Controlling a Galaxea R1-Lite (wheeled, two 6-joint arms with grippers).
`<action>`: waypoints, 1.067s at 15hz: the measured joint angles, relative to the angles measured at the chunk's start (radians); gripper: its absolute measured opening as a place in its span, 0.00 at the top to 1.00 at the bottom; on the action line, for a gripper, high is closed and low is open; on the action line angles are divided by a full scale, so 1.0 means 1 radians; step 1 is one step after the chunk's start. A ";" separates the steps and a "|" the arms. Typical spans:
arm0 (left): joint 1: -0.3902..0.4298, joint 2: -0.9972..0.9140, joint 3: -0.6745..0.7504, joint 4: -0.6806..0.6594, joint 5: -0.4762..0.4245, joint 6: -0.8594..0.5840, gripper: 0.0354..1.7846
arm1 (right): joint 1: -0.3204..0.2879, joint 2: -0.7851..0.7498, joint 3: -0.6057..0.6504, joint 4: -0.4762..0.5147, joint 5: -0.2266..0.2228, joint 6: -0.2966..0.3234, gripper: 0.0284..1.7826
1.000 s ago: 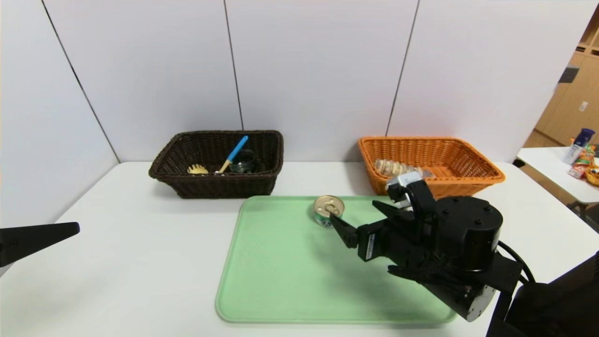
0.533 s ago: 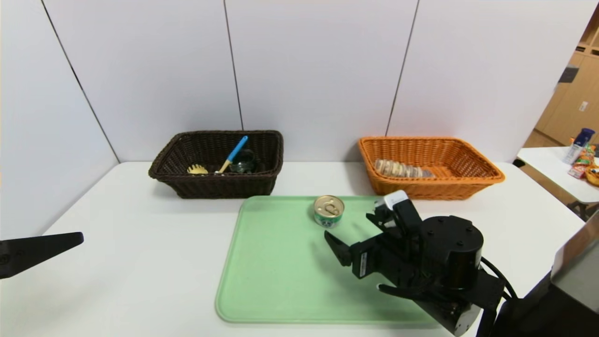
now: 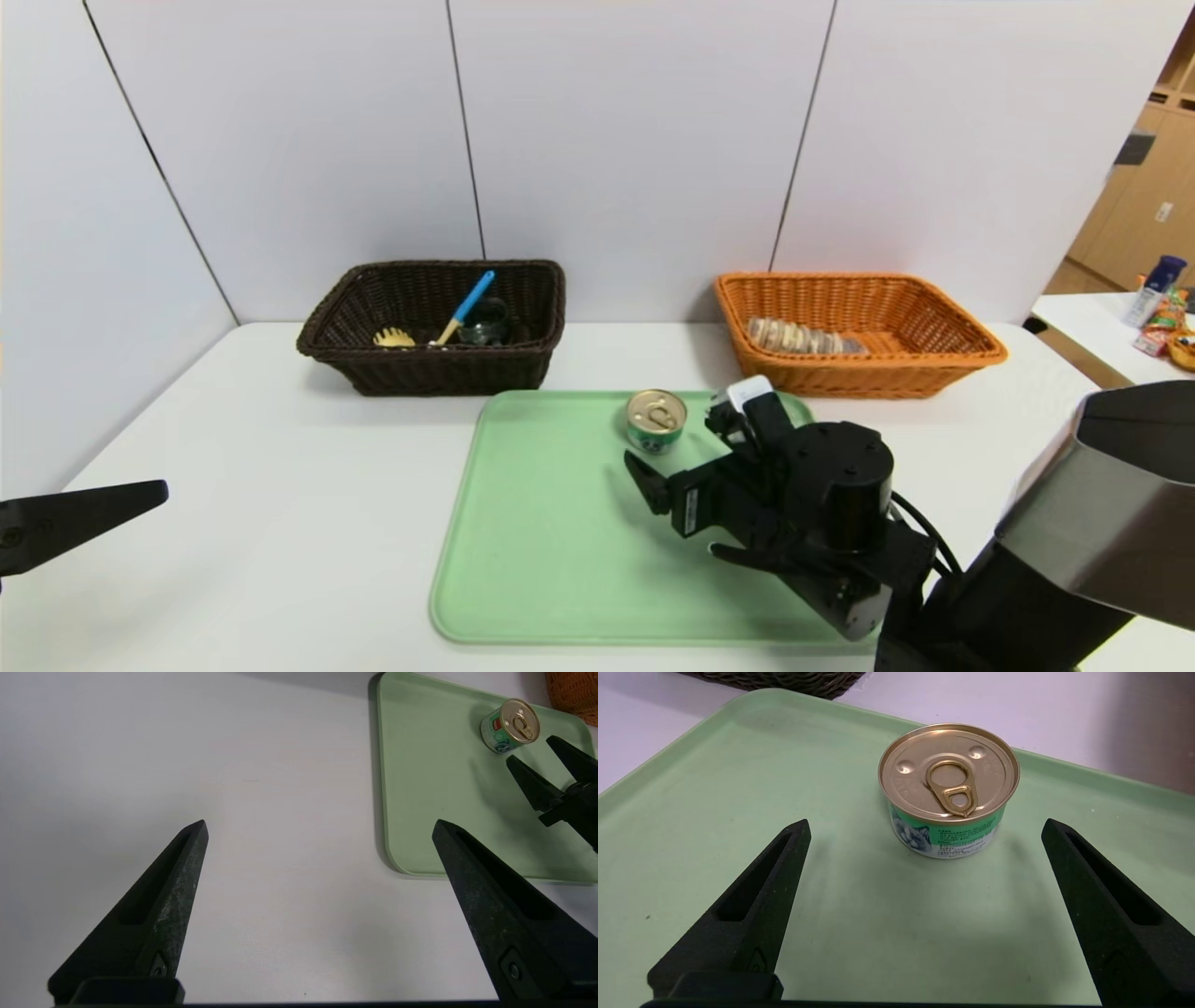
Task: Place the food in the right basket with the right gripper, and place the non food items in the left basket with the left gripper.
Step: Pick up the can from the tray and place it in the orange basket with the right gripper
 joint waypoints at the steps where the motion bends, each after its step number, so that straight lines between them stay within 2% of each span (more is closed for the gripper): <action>1: 0.000 -0.001 0.001 0.000 0.000 0.000 0.06 | -0.003 0.015 -0.017 0.000 -0.001 0.000 0.04; 6: 0.000 -0.006 0.003 0.001 0.000 0.001 0.06 | -0.036 0.073 -0.089 0.000 -0.002 0.000 0.04; 16: 0.000 -0.020 0.010 0.008 0.000 0.000 0.06 | -0.046 0.154 -0.202 0.007 -0.002 -0.013 0.04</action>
